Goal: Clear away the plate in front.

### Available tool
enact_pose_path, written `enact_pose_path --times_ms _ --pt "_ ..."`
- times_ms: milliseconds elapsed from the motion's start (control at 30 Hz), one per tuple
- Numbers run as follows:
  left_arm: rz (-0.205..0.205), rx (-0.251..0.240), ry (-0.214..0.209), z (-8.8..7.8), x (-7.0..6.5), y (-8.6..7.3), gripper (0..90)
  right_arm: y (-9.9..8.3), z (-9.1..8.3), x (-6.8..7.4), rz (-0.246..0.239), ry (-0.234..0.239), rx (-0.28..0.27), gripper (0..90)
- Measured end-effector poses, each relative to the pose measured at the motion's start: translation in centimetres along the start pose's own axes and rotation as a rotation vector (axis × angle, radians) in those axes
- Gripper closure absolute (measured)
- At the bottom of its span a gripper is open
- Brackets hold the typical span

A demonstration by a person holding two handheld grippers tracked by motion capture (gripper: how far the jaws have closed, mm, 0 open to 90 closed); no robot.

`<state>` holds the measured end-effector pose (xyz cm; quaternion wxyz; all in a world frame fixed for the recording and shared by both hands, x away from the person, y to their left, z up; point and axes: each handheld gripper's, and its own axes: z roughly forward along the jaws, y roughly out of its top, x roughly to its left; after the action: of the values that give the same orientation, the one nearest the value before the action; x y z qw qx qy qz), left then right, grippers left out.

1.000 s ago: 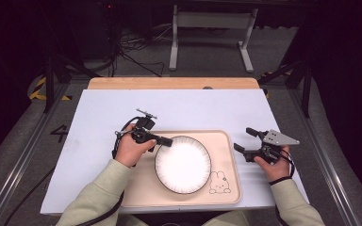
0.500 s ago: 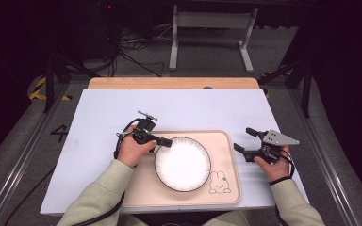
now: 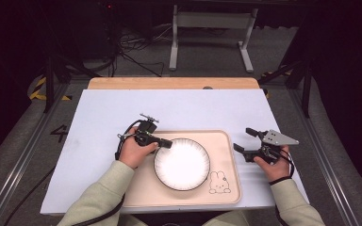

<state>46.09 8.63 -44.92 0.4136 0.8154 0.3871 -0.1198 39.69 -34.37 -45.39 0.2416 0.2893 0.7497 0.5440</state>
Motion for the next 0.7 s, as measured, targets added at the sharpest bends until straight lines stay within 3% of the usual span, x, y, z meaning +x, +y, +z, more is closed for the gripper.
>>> enact_pose_path --times_ms 100,300,467,633,700 --pt "0.035 -0.029 0.037 -0.4 -0.4 0.0 68.2 0.0 0.0 0.0 -0.003 0.001 -0.002 13.7" --pt "0.107 -0.115 0.071 -2.2 -1.4 -0.4 55.0 0.0 0.0 0.0 -0.003 0.008 0.000 13.7" --pt "0.137 -0.161 0.076 -3.8 -1.9 -1.0 48.9 0.0 0.0 -0.1 0.003 0.012 -0.001 13.1" --pt "0.212 -0.199 0.098 -5.3 -3.0 -1.8 43.6 0.0 -0.1 -0.2 0.011 0.018 -0.011 11.9" --pt "0.218 -0.203 0.105 -5.6 -3.1 -2.0 42.8 0.0 -0.1 -0.2 0.012 0.020 -0.014 11.7"
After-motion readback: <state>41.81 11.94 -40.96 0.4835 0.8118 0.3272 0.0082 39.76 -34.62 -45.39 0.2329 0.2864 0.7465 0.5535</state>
